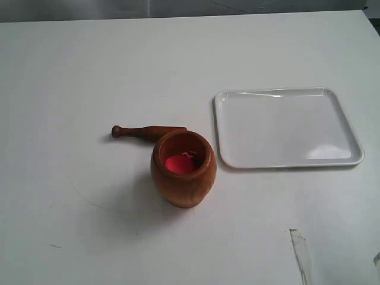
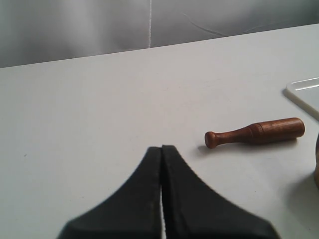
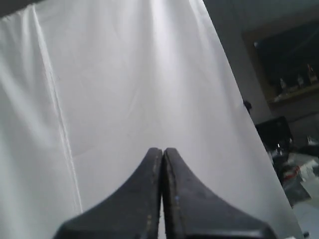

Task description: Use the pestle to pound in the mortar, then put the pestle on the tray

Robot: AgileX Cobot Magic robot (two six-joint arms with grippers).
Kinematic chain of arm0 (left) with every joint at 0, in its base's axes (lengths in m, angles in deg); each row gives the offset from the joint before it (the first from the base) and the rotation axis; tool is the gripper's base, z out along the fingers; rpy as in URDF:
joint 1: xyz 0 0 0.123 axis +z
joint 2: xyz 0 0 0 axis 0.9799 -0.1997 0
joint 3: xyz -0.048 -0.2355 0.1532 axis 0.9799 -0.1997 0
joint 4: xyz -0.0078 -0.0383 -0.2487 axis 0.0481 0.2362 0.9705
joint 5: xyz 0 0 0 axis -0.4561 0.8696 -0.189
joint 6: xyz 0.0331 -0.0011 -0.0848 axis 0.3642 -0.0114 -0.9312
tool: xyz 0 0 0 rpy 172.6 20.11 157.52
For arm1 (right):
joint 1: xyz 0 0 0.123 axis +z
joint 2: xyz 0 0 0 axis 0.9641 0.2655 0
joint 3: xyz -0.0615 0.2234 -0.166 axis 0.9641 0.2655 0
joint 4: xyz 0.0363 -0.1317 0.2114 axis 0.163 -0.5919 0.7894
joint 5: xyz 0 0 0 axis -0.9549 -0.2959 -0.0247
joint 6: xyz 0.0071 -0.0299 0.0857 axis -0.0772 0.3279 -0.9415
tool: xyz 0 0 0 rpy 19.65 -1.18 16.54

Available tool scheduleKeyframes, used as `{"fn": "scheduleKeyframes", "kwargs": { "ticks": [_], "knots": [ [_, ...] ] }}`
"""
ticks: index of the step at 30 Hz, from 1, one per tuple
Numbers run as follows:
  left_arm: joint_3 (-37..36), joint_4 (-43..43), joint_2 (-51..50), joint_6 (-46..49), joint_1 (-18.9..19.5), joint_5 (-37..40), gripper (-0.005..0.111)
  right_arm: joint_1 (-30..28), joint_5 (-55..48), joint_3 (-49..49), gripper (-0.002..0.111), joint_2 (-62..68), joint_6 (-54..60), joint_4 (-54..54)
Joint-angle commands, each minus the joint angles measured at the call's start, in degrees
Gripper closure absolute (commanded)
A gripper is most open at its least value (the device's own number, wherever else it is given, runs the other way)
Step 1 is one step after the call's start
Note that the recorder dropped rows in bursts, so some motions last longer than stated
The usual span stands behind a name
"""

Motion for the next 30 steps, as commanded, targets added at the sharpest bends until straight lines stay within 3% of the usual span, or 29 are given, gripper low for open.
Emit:
{"fn": "scheduleKeyframes", "kwargs": {
  "ticks": [1,4,10,14,20,25,30],
  "knots": [
    [-0.03,0.42,0.07,-0.47,-0.44,-0.17,0.107,-0.34,-1.51,-10.19,0.108,-0.11,0.05,-6.63],
    [-0.03,0.42,0.07,-0.47,-0.44,-0.17,0.107,-0.34,-11.64,-22.66,0.108,4.09,0.05,-14.60],
    [-0.03,0.42,0.07,-0.47,-0.44,-0.17,0.107,-0.34,-27.22,-37.50,0.108,15.88,5.41,-15.94],
    [-0.03,0.42,0.07,-0.47,-0.44,-0.17,0.107,-0.34,-37.28,-45.22,0.108,24.22,17.06,-7.18],
    [-0.03,0.42,0.07,-0.47,-0.44,-0.17,0.107,-0.34,-53.22,-53.87,0.108,38.45,40.26,16.76],
    [-0.03,0.42,0.07,-0.47,-0.44,-0.17,0.107,-0.34,-61.33,-57.99,0.108,49.10,44.77,25.72],
    [-0.03,0.42,0.07,-0.47,-0.44,-0.17,0.107,2.07,-61.28,-58.12,0.108,56.52,46.83,26.65]
  ]
}}
